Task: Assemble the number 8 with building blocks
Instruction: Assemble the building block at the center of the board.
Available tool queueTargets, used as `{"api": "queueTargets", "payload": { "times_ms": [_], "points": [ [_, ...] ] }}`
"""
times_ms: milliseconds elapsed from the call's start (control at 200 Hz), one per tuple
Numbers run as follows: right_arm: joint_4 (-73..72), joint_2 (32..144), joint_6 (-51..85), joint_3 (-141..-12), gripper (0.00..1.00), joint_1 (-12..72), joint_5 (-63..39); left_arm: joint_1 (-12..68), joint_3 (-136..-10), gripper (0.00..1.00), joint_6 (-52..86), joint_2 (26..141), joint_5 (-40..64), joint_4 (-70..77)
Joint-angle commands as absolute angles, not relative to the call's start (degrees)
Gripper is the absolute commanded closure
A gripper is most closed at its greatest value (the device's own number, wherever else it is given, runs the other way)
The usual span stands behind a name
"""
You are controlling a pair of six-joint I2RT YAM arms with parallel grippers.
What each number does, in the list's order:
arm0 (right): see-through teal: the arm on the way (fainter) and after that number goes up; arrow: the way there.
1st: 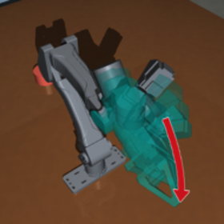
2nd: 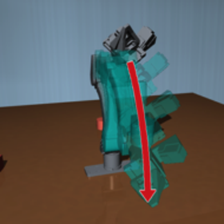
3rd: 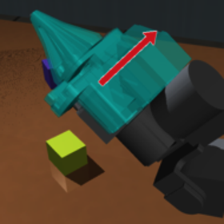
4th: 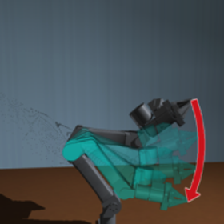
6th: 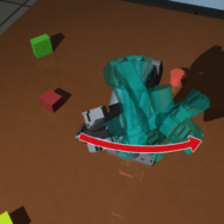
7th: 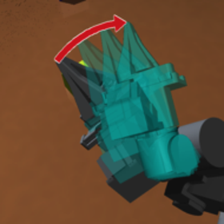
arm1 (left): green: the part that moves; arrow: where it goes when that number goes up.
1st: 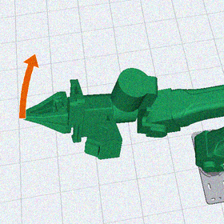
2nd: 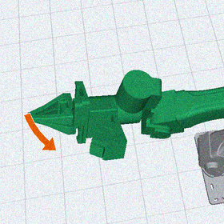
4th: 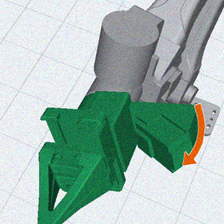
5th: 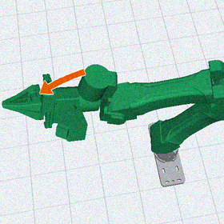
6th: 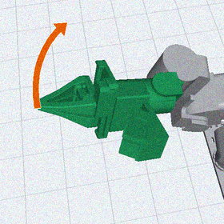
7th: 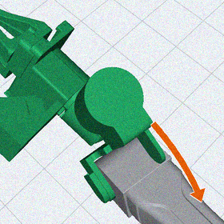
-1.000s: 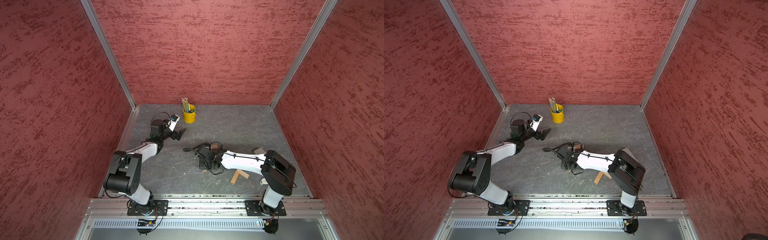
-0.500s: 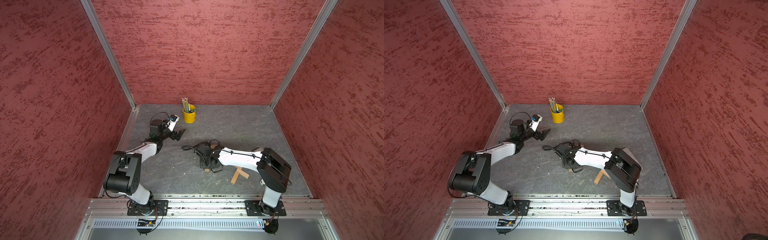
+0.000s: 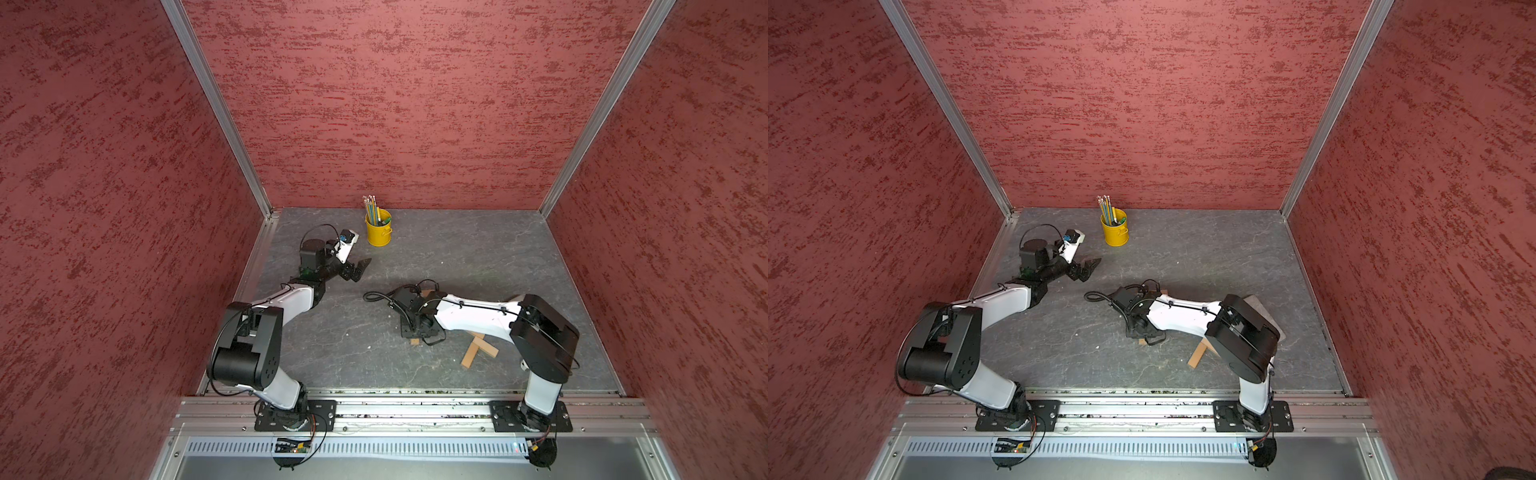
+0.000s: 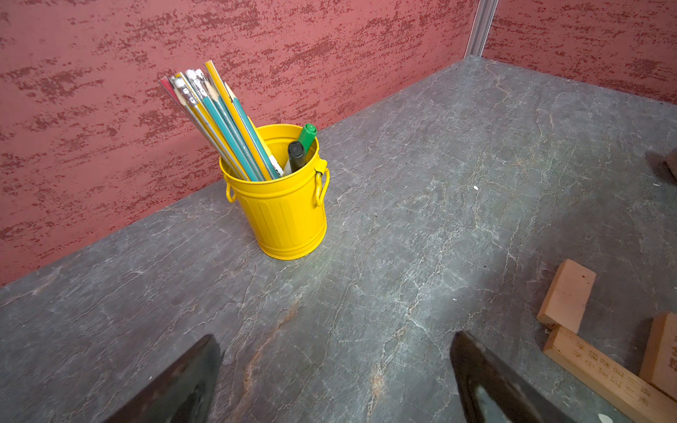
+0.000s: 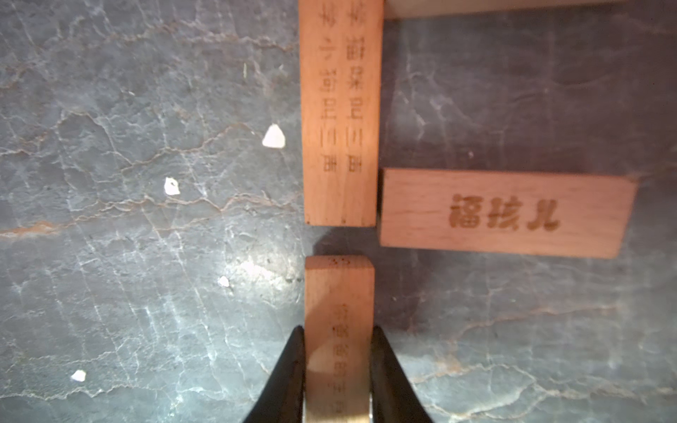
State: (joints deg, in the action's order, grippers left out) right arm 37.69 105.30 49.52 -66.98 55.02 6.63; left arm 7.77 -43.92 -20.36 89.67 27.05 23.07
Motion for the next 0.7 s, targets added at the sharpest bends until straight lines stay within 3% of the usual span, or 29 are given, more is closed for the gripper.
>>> {"api": "queueTargets", "payload": {
  "times_ms": [0,311,466,691],
  "points": [
    [37.75,107.03,49.75,-68.02,0.71,54.47,5.44,7.74,-43.85,0.01,-20.76,89.02,27.69,22.74],
    [39.45,107.59,50.28,-69.30,0.57,53.82,6.24,7.56,-44.01,0.01,-21.09,89.11,28.04,22.23],
    [39.94,108.06,50.50,-69.95,0.60,53.79,6.73,7.38,-43.89,0.01,-20.92,88.97,28.37,22.33],
    [40.45,108.26,50.21,-70.40,0.72,53.82,6.76,7.32,-43.93,0.01,-21.00,89.02,28.82,22.38]
  ]
}}
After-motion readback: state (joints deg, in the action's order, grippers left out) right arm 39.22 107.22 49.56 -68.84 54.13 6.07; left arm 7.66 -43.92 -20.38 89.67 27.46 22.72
